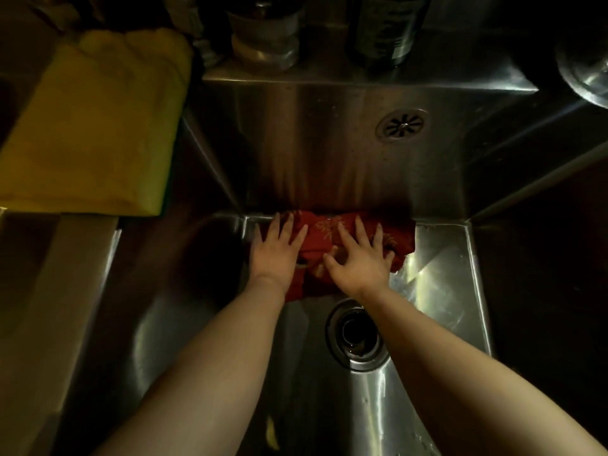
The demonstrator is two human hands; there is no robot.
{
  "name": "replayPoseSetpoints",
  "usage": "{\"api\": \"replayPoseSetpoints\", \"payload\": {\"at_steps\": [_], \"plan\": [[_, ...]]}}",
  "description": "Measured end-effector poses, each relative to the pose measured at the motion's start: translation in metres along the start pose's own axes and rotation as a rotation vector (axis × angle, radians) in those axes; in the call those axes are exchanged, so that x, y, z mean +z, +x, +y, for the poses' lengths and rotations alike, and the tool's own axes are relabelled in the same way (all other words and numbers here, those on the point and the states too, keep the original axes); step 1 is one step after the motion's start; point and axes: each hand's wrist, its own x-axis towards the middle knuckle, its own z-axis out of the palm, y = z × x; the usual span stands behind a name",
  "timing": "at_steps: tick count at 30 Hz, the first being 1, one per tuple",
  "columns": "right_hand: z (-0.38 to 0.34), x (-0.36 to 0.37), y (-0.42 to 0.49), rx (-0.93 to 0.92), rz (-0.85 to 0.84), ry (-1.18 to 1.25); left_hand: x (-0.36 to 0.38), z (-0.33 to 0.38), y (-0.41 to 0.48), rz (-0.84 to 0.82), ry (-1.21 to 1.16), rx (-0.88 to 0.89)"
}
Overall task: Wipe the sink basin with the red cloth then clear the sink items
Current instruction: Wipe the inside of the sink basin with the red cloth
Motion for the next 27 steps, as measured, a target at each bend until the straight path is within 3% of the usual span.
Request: {"api": "replayPoseSetpoints", "payload": {"at_steps": [2,8,13,22,25,27], "plan": [[-0.002,-0.001,0.0,-0.003,0.008,0.03,0.0,-0.003,0.0,0.022,-0.022,-0.002],[0.011,-0.004,-0.009,-0.029,0.095,-0.053,0.014,0.014,-0.006,-0.021,-0.402,0.128],[0.0,0.003,-0.011,-0.021,0.057,-0.097,0.016,0.004,0.003,-0.072,-0.342,0.108],[-0.012,0.003,-0.027,-0.206,-0.052,0.043,0.024,-0.016,-0.023,-0.104,-0.126,-0.021],[-0.002,-0.006,-0.036,-0.206,0.14,0.246,0.018,-0.01,-0.025,-0.103,-0.158,-0.037],[0.01,-0.014,-0.039,-0.158,0.305,0.258,0.015,0.001,-0.026,-0.066,-0.253,-0.055]]}}
